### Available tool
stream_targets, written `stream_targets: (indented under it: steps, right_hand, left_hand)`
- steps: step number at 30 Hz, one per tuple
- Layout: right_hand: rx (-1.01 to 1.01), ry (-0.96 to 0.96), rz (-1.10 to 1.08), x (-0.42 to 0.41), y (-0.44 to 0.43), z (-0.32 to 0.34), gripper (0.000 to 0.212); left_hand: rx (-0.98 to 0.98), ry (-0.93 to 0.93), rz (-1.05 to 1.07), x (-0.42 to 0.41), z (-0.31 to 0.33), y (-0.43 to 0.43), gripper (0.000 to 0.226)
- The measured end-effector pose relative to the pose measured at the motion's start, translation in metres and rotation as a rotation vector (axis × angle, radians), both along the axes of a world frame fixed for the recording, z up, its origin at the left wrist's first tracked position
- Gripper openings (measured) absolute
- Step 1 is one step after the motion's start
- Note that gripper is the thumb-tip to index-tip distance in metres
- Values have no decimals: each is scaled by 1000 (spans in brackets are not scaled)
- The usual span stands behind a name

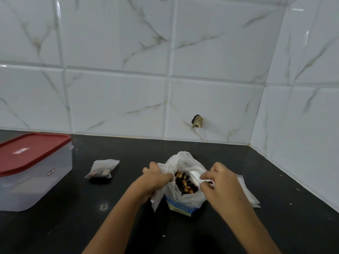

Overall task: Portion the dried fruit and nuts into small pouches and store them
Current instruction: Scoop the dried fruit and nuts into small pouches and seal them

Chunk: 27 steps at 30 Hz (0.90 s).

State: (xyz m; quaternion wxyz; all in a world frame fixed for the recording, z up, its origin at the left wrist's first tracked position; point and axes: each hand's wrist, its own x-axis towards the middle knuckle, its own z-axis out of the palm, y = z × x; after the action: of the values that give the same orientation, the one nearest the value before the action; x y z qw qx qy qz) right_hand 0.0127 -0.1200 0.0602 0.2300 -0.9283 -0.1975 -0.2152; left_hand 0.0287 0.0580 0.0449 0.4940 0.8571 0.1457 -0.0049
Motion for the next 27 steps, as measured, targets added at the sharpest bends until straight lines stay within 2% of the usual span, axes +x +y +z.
stream_targets:
  steps: [3,6,8,13,17,23,25,27]
  right_hand:
    - [-125,111,-20,-5,10,2,29]
    - [-194,104,29,-5,12,-3,27]
    - [-151,108,46,-4,11,-5,28]
    - [107,117,48,-1,4,0,26]
    - [113,-41,64,-2,3,2,24]
    - [-152,134,6,0,16,-5,30]
    - [-138,118,42,1,18,-9,29]
    - [-15,145,42,2,15,-9,30]
  left_hand:
    - [-62,29,9,3,-3,2,65]
    - [-177,38,9,4,-6,2,63]
    - [-253,44,1,4,-8,2,62]
    - [-397,46,21,8,-13,4,64]
    - [-415,31,69,12,-16,3,66]
    - [-416,13,94,16,-17,1,69]
    - [-418,0,99,17,-18,2,71]
    - [-432,-21,89,17,-17,2,71]
